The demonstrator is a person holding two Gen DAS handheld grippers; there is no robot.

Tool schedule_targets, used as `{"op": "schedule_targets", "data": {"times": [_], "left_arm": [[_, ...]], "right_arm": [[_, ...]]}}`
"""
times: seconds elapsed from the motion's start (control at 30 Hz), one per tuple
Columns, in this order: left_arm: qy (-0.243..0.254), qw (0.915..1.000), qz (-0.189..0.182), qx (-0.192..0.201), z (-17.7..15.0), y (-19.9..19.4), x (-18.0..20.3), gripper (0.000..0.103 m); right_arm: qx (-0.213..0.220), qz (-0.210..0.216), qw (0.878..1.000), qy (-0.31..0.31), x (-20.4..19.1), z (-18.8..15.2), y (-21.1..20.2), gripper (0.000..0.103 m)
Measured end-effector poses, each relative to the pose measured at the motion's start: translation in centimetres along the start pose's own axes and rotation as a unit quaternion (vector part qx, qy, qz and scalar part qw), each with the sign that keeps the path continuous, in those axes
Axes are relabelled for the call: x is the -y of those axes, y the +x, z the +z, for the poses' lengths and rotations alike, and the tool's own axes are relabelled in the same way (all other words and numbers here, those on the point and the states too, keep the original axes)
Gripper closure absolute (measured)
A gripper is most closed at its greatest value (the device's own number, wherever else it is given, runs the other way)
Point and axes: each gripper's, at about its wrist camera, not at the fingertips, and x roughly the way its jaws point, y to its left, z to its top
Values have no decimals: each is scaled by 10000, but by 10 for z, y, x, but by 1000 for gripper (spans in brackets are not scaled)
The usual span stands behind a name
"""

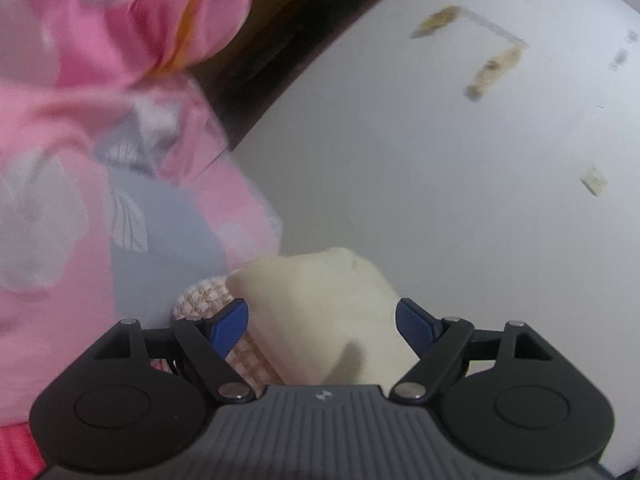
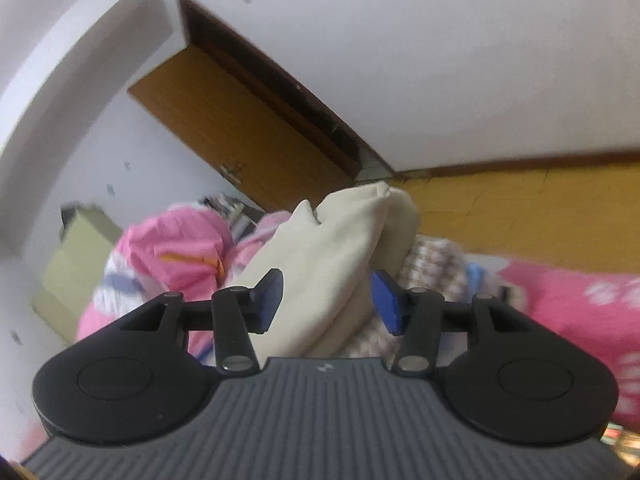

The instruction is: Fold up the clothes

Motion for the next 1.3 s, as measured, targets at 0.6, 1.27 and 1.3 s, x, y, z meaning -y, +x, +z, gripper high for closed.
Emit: {"op": "schedule_targets", "data": {"times": [0.6,1.27,1.3], "left_arm": [[2508,9665,-308,-459,-174,-357,58,0],[3581,9193,1592,359,-217,-380,57,0],[3545,9206,1602,333,-217,-378,56,0]], "right_arm": [[86,-752,9782,-1935,-168,-256,-252,6],[733,-2467,9206,-2937,-238,-333,-218,1],[712,-2478,9215,-2904,-238,-333,-217,1]]}}
